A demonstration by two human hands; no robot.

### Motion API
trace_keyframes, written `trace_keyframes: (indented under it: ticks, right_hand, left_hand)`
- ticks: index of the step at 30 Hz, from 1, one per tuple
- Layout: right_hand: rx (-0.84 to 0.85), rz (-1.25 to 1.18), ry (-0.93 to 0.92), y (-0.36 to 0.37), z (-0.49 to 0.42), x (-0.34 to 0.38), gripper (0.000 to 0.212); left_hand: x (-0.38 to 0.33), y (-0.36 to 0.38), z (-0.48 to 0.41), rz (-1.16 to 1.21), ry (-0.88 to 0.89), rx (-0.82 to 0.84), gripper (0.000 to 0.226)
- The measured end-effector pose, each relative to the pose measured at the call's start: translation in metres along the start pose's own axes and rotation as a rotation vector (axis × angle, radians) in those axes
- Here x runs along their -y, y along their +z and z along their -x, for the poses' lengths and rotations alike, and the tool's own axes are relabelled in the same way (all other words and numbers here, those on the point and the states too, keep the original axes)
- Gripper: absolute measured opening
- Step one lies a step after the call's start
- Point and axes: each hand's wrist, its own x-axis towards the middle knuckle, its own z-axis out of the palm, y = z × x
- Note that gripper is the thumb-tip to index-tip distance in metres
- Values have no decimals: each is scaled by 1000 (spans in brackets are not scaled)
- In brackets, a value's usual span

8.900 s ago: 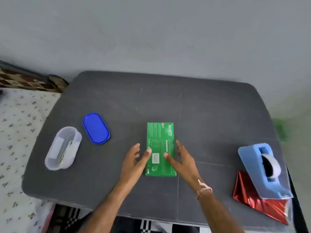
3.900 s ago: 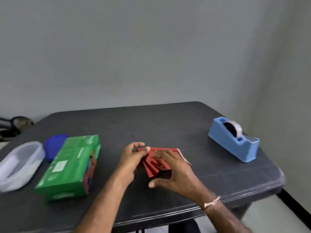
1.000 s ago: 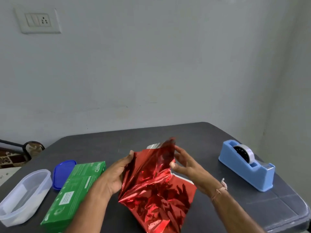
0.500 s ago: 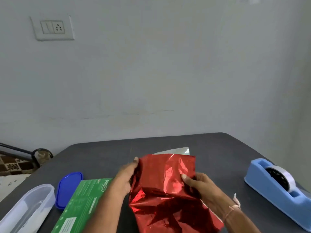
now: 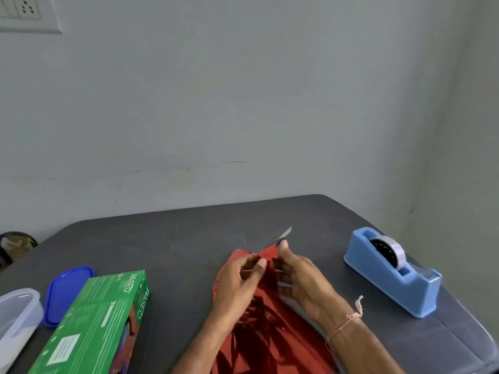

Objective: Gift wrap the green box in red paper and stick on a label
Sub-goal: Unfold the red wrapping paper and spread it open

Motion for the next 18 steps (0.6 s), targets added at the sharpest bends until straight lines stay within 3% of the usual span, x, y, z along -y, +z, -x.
trace_keyframes:
  ticks: [3, 6, 11, 18]
  right_hand:
    - [56, -76, -34, 0, 20, 6, 58]
    - [122, -119, -75, 3, 32, 8, 43]
    - [174, 44, -188, 12, 46, 6, 27]
    - [117, 144, -286, 28, 56, -5, 36]
  left_hand:
    - [-14, 4, 11, 19, -20, 83, 39]
    - [-30, 2, 19, 110, -52, 168, 38]
    - [-47, -4, 31, 188, -286, -26, 37]
    - [-52, -23, 38, 402, -400, 11, 29]
